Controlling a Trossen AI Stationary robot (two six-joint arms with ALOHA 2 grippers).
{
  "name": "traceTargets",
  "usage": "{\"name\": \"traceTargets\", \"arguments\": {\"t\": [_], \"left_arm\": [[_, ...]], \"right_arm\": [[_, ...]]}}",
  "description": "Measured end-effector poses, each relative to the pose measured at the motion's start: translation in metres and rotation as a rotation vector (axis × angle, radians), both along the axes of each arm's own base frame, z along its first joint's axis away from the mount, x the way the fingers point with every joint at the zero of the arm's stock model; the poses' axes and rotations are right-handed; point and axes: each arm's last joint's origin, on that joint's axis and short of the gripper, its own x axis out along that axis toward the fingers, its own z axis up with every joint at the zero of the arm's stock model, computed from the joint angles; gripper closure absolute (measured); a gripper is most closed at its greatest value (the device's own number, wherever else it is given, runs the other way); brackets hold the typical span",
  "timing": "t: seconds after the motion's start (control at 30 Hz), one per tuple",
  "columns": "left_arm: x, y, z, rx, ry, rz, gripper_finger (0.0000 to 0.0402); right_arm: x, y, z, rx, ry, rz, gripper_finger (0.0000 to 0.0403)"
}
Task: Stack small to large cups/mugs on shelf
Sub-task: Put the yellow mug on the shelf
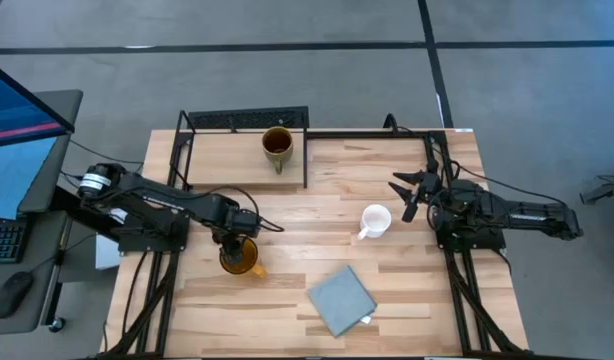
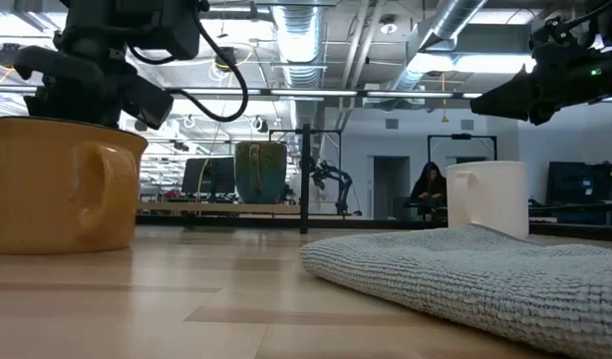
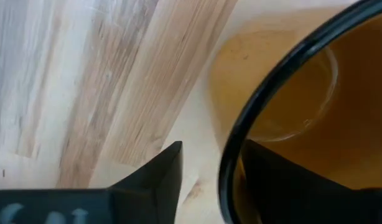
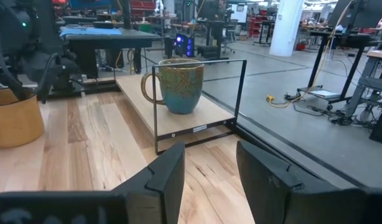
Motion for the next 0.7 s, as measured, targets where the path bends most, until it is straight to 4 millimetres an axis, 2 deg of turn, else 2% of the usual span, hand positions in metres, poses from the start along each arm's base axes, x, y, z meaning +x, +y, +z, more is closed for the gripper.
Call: {"name": "traceTargets", "arguments": {"t": [0.3, 0.7], "left_arm": [[0.000, 0.000, 0.000, 0.000, -0.013, -0.087, 0.0384], [0.001, 0.012, 0.001, 0.059, -0.031, -0.214, 0.0392]], "right_arm": [[0.000, 0.000, 0.000, -0.001, 0.000, 0.000, 0.0234], [0.000, 0.000, 0.000, -0.002, -0.001, -0.003, 0.0234]]}}
